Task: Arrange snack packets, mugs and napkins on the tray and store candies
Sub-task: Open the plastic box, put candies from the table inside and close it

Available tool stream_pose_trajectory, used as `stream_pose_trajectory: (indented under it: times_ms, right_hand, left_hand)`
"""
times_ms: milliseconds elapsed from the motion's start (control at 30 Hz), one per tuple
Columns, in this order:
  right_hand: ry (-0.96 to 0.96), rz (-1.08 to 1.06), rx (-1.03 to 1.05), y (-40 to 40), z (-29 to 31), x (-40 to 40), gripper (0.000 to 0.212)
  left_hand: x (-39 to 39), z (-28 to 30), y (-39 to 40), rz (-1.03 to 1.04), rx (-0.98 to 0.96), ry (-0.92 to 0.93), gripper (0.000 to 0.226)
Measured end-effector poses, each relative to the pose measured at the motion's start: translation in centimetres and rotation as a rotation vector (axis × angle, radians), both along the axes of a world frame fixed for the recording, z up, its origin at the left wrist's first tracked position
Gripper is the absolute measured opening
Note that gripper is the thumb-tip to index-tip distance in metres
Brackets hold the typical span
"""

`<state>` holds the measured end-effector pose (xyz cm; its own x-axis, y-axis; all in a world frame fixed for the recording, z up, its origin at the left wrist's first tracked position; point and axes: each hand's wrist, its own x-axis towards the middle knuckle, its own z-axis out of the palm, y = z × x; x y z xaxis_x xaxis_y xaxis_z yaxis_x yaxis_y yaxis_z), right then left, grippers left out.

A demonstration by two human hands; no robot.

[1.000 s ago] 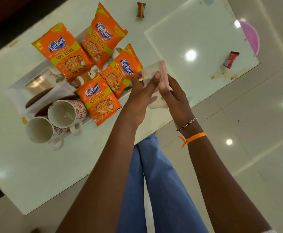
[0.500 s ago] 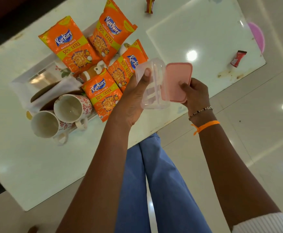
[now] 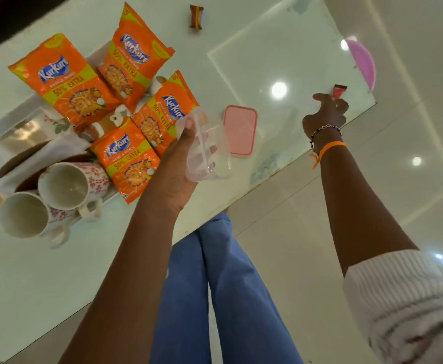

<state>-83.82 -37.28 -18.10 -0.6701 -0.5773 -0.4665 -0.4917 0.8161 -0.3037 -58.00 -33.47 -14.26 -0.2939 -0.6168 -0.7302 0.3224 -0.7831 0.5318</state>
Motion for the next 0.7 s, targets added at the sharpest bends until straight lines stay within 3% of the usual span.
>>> stream_pose_trajectory:
  times_ms: [67,167,300,367,433,467,500,600,633,700]
  right_hand:
    - [0.015,0.051,0.079,-0.3,-0.4,-1.1,0.063]
    - [0.015,0.112,0.115,-0.9,-1.3,-2.5,0.062]
    - [0.095,0.173,0.105,-1.0,-2.3,-2.6,0.052]
    - [0.166,0.249,0.108,-0.7,-2.5,-2.3,0.045]
    - [0.162,0.208,0.027,-0.7,-2.3,-1.8,0.019]
    - [0.117,0.134,-0.024,-0.9,-2.0,-1.5,0.005]
    - [0.024,0.03,-0.063,-1.2,-1.4,-1.1,0.016]
    - [-0.604,-0.361,-0.26,-1.8,0.8,0.3,0.019]
    - [-0.724,-0.39,-0.304,-1.8,2.0,0.8,0.023]
    - [-0.78,-0.319,-0.318,-1.5,4.5,2.3,0.031]
  left_hand:
    - [-0.8,0.0,-0.6,-0.033,0.028,0.017,0.045]
    - [-1.7,-0.6,-0.9,-0.062,-0.004,0.026,0.028]
    - [-2.5,-0.7,-1.5,-0.117,0.006,0.042,0.027]
    - [-2.8,-0.8,-1.9,-0.122,-0.01,0.046,0.06]
    - [-3.1,-0.7,-2.2,-0.083,-0.027,0.077,0.084]
    - [-3.2,-0.7,-2.4,-0.071,-0.034,0.081,0.087]
    - [-3.4,-0.4,-2.5,-0.055,-0.029,0.08,0.087]
    - [-3.9,0.0,-3.0,-0.001,0.004,0.012,0.075]
    - [-4.0,0.0,-3.2,0.012,0.011,-0.018,0.066]
    - [-4.2,0.2,-3.6,0.033,0.004,-0.059,0.053]
